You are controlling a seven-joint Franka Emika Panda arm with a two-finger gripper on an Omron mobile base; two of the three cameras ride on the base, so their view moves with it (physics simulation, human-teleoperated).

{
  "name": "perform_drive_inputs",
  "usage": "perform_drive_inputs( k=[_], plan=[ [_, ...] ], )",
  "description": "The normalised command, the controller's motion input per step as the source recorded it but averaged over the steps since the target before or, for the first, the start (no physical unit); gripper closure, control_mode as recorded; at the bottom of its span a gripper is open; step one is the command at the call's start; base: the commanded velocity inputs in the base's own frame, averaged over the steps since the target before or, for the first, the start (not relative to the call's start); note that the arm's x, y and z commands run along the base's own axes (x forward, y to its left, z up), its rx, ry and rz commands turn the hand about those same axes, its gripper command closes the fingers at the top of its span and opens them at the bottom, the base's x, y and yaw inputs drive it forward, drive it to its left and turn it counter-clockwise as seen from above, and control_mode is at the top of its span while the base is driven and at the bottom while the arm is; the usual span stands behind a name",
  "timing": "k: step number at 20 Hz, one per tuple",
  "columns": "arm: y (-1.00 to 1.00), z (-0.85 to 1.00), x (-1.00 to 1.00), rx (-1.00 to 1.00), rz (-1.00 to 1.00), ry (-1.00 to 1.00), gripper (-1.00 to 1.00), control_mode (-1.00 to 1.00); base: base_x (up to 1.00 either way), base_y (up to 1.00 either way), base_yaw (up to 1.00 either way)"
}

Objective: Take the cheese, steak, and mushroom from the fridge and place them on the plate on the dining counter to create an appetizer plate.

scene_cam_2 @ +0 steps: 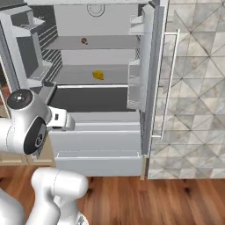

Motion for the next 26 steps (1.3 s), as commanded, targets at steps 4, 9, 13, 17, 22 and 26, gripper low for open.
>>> perform_drive_inputs(
  k=[4,9,13,17,22,26],
  plan=[
    [0.0,0.0,0.0,0.0,0.0,0.0,-1.0,1.0,0.32,-0.61,0.31],
    [0.0,0.0,0.0,0.0,0.0,0.0,-1.0,1.0,0.42,-0.27,0.23],
    [0.0,0.0,0.0,0.0,0.0,0.0,-1.0,1.0,0.84,0.0,0.14],
    [0.0,0.0,0.0,0.0,0.0,0.0,-1.0,1.0,0.77,-0.09,0.11],
    [0.0,0.0,0.0,0.0,0.0,0.0,-1.0,1.0,0.73,-0.11,0.1],
    [0.0,0.0,0.0,0.0,0.0,0.0,-1.0,1.0,0.68,-0.06,0.09]
  ],
)
